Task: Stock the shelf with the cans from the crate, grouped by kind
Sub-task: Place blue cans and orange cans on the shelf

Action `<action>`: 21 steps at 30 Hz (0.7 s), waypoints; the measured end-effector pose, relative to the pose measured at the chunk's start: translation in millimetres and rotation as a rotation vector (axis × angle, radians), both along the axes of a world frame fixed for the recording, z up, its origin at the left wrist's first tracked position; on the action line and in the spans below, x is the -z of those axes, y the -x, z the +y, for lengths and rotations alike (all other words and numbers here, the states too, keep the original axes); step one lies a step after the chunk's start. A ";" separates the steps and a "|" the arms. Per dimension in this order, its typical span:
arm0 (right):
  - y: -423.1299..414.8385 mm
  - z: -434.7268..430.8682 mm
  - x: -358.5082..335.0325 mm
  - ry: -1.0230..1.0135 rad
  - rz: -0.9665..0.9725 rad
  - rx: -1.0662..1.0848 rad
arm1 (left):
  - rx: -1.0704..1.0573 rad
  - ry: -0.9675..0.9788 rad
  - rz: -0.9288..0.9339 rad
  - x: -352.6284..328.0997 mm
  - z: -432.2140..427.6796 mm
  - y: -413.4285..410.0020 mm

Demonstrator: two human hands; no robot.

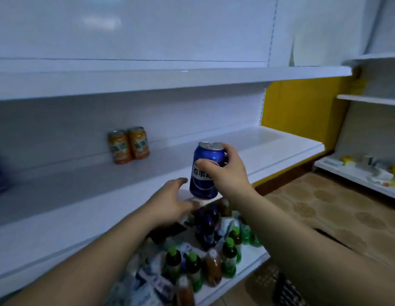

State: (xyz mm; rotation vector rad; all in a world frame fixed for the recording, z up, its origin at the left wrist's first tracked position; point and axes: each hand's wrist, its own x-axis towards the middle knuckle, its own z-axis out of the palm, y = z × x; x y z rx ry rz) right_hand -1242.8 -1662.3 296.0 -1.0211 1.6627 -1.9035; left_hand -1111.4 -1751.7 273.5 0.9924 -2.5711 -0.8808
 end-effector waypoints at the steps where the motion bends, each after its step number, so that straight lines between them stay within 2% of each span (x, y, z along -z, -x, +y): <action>1: -19.9 -10.7 -4.7 -0.002 0.007 -0.045 | -0.054 0.019 -0.036 -2.6 -9.6 -25.8; 6: -107.9 -65.1 -15.5 -0.032 0.033 -0.292 | -0.330 0.113 -0.217 -3.0 -53.8 -159.9; 11: -178.5 -106.5 -4.0 -0.089 0.080 -0.495 | -0.621 0.147 -0.512 4.5 -75.8 -287.5; 13: -199.6 -120.5 2.4 -0.114 0.109 -0.551 | -0.704 0.116 -0.572 4.6 -79.8 -324.9; 17: -234.2 -146.4 11.6 -0.114 0.163 -0.639 | -0.762 0.033 -0.625 16.5 -79.9 -358.7; 21: -262.9 -183.8 13.7 -0.093 0.213 -0.684 | -0.775 0.075 -0.614 24.2 -85.3 -365.2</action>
